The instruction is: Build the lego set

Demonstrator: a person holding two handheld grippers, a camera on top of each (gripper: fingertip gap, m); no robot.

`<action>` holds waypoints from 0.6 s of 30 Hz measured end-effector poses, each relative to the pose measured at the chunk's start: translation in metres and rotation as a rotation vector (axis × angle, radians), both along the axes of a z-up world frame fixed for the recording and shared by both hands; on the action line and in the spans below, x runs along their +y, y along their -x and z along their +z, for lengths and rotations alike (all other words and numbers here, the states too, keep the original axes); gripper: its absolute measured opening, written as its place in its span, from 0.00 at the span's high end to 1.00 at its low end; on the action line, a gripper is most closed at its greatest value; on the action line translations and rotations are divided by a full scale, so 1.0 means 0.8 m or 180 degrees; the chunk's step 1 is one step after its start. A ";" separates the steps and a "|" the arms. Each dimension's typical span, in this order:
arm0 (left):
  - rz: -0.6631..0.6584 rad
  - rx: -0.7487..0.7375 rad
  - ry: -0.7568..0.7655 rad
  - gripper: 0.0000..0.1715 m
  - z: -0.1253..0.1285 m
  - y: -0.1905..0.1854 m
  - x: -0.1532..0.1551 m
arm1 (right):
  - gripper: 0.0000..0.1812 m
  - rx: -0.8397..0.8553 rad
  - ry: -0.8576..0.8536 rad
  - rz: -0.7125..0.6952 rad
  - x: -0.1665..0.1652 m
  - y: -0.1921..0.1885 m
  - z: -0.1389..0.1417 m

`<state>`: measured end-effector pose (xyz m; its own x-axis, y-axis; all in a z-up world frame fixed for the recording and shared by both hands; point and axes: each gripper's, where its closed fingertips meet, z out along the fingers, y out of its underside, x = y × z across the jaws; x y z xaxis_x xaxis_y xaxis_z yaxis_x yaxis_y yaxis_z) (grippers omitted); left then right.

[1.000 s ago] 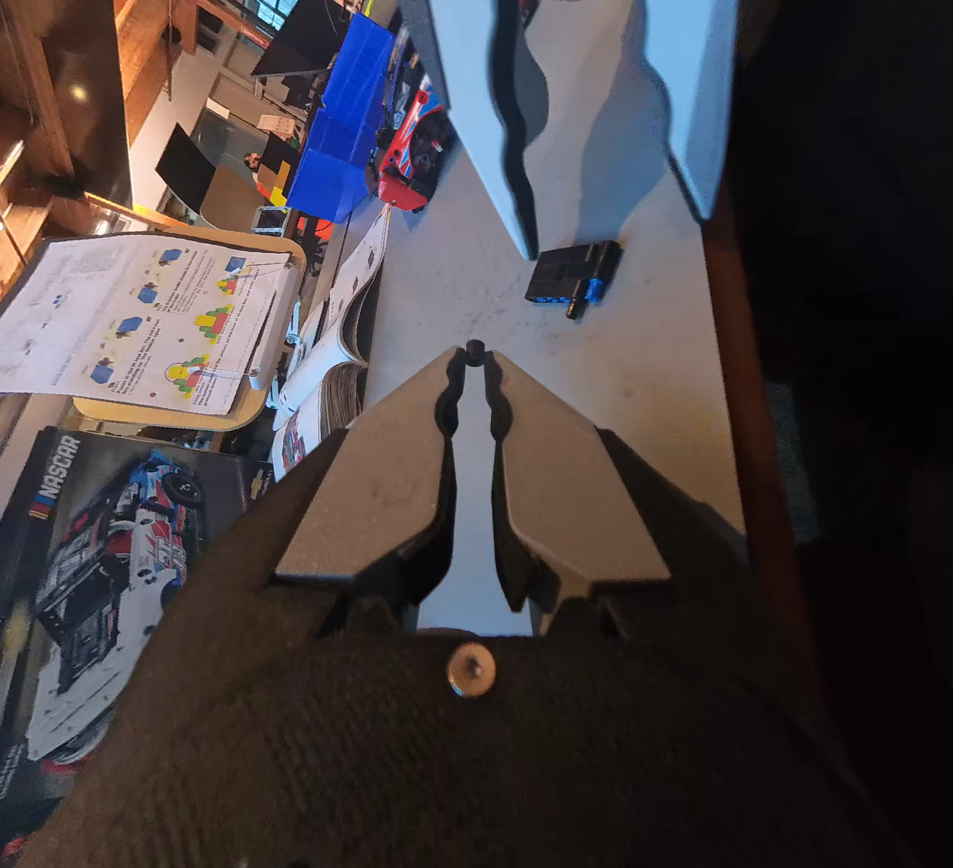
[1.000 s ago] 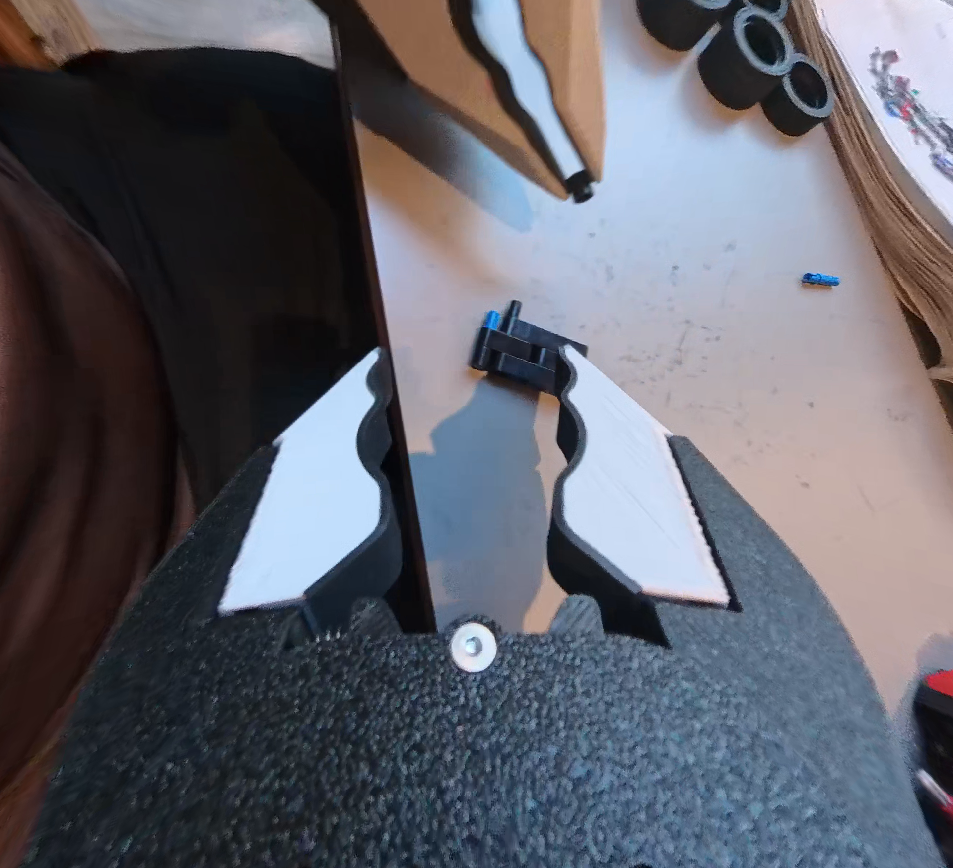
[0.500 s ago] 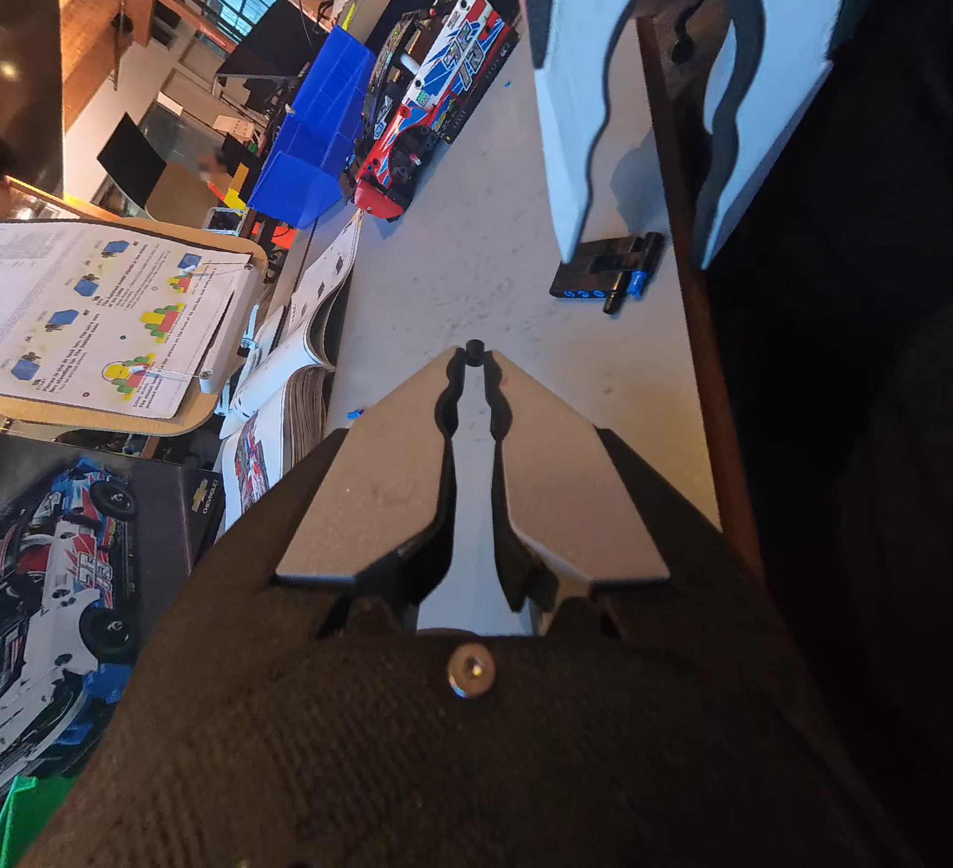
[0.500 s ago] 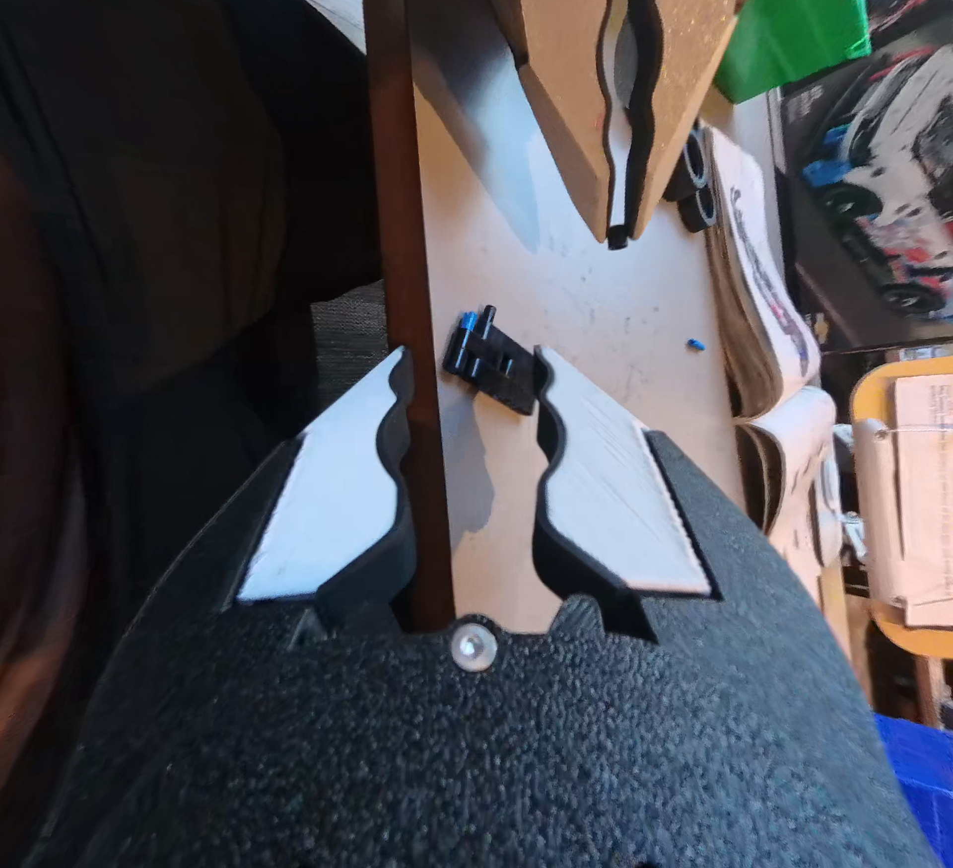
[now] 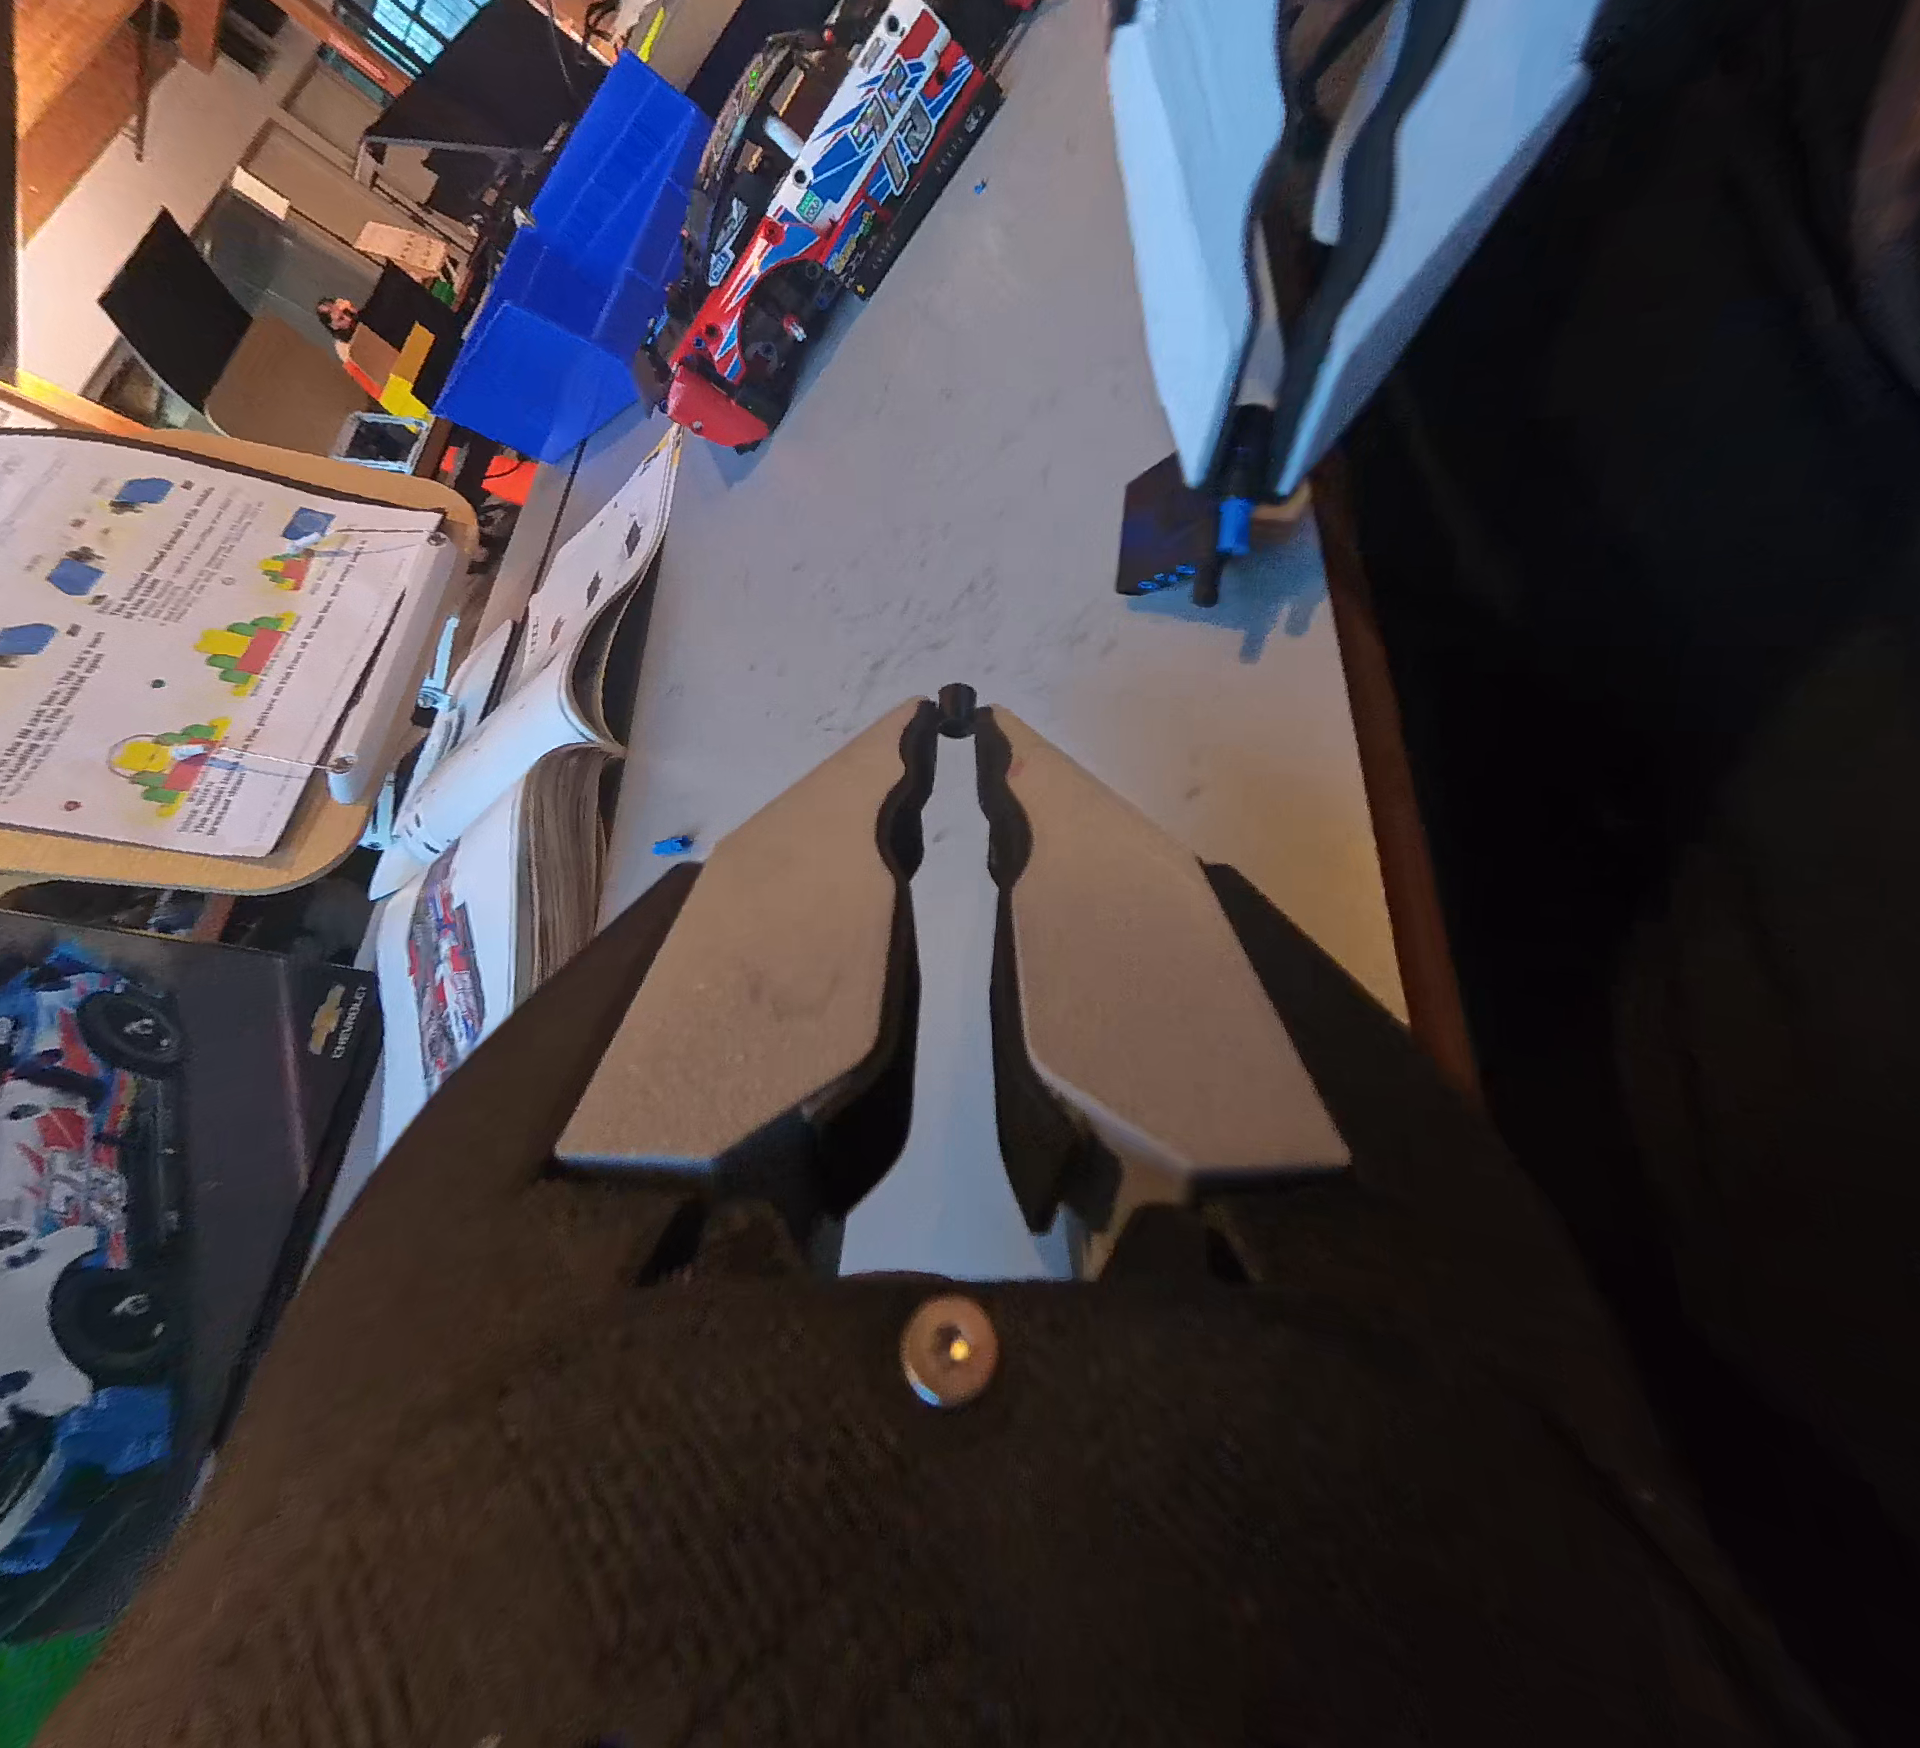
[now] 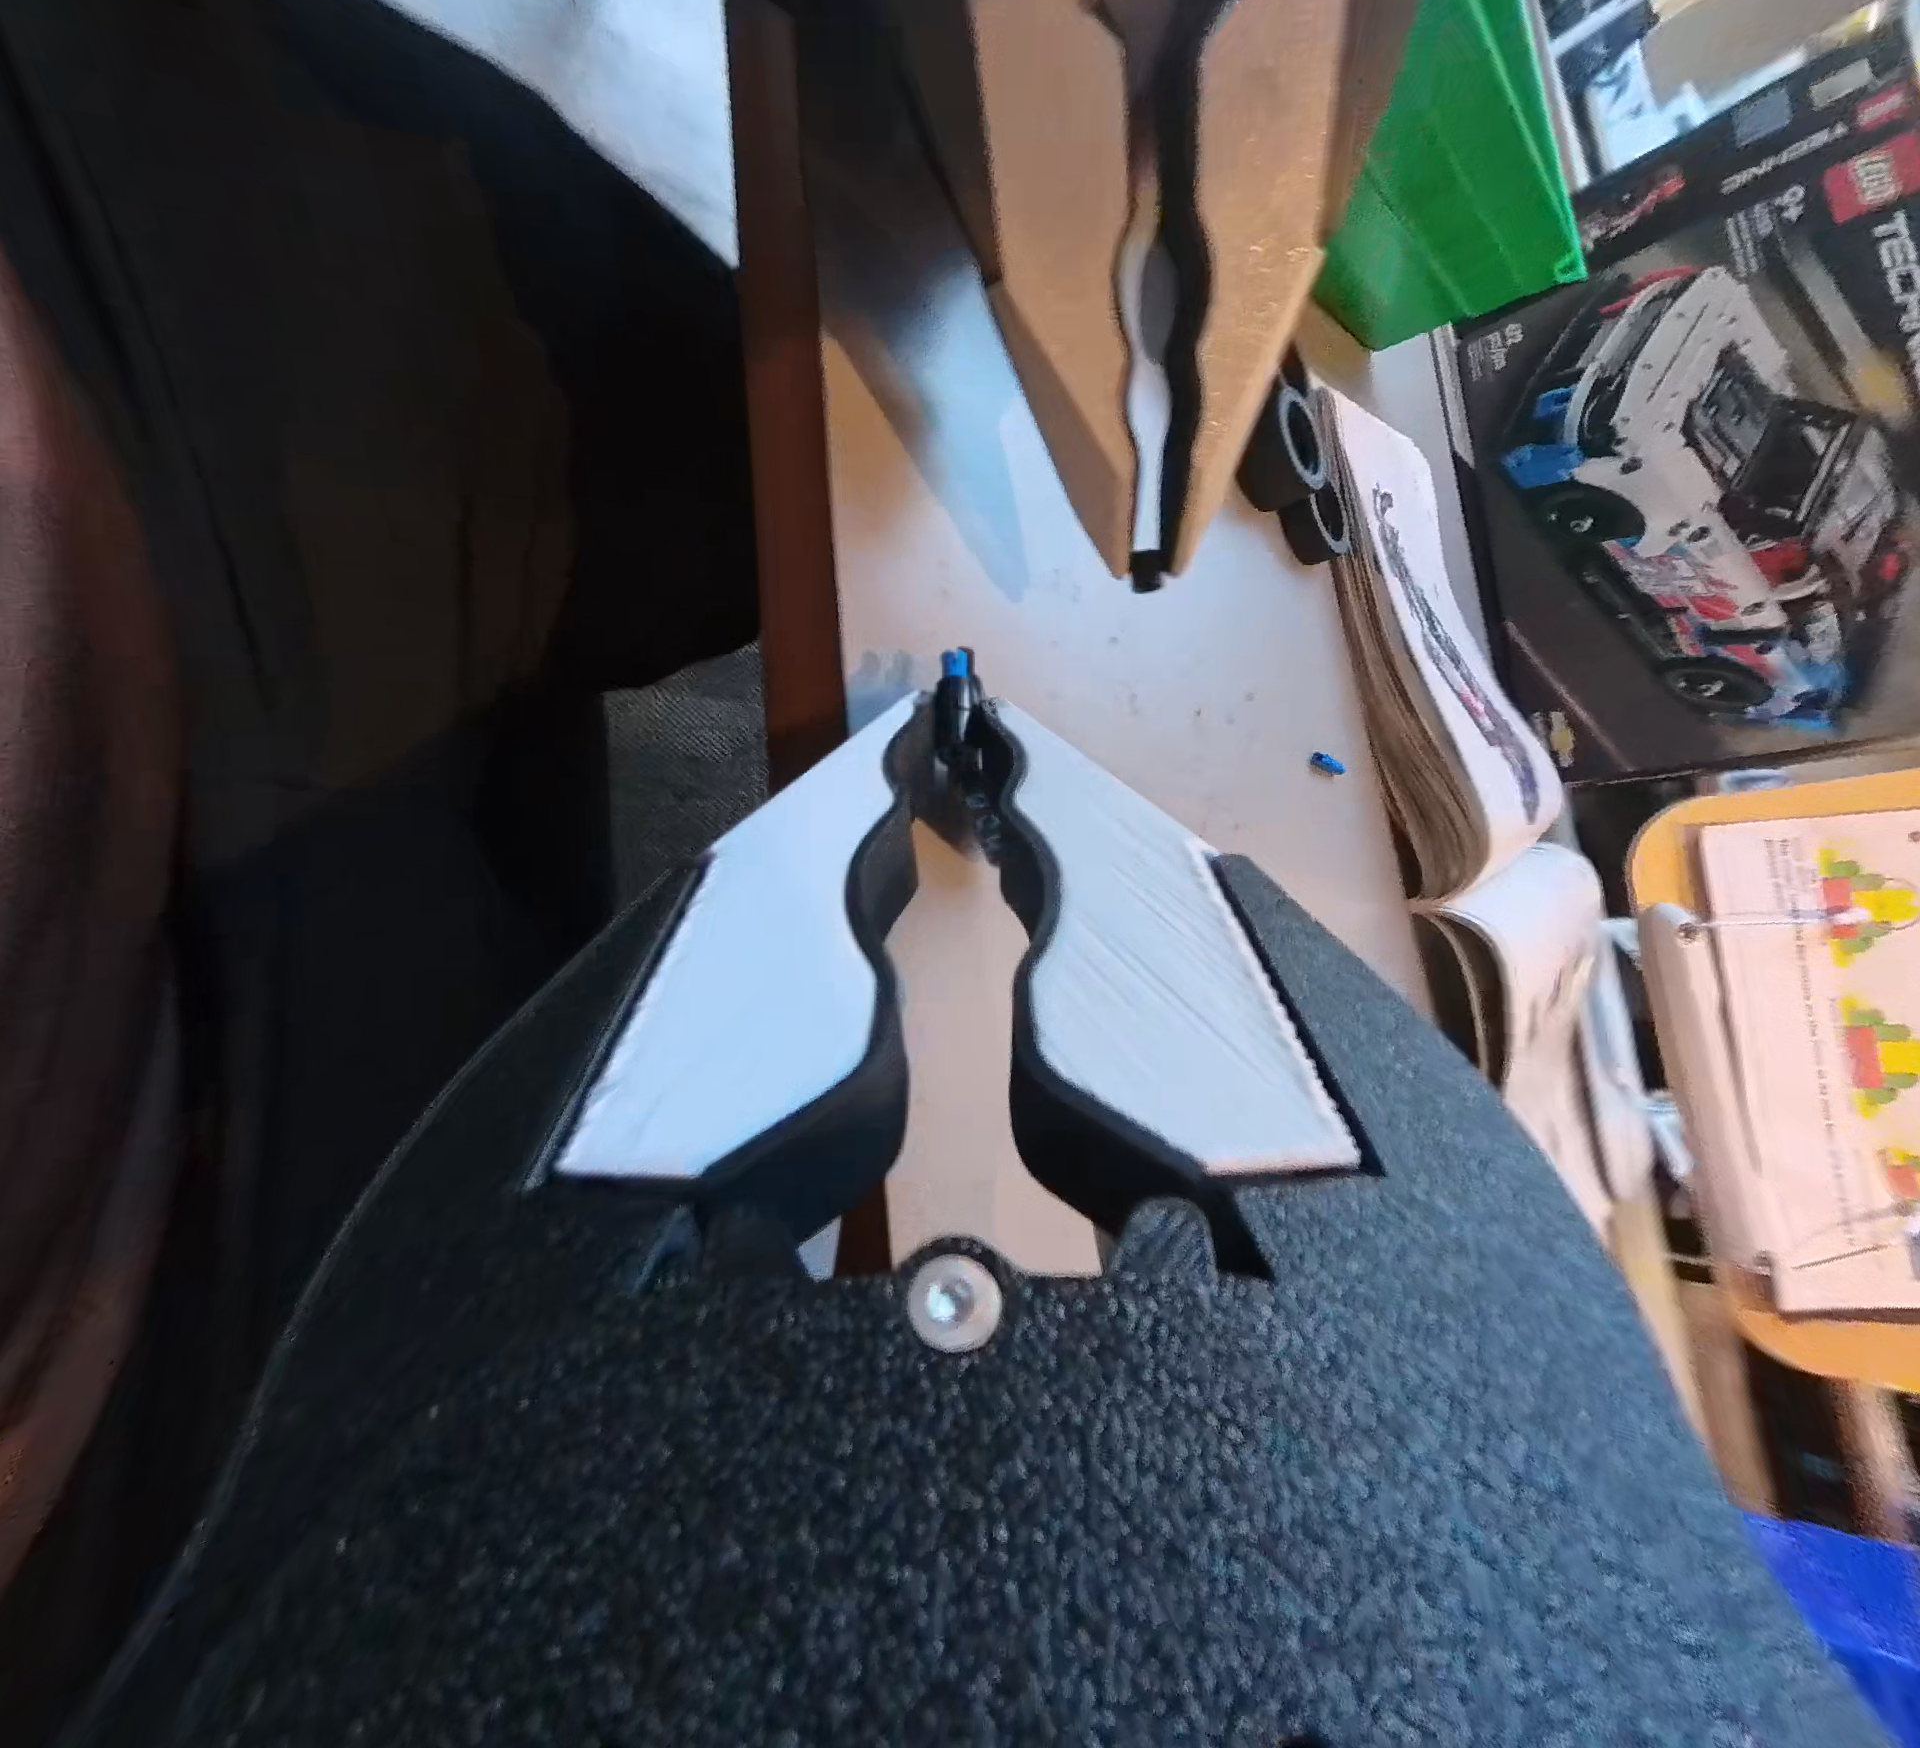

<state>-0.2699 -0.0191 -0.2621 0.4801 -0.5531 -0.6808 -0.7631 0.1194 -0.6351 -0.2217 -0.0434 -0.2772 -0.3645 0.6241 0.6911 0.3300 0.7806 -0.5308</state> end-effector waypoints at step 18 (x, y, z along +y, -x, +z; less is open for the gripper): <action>-0.0179 -0.1015 0.0481 0.97 0.028 -0.006 0.008 | 0.96 -0.0878 0.2819 0.0162 0.039 0.058 0.023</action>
<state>-0.2651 -0.0127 -0.2399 0.6213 -0.6677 -0.4100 -0.5184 0.0421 -0.8541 -0.2682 -0.0124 -0.2589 -0.4866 0.8615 -0.1451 0.5098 0.1452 -0.8479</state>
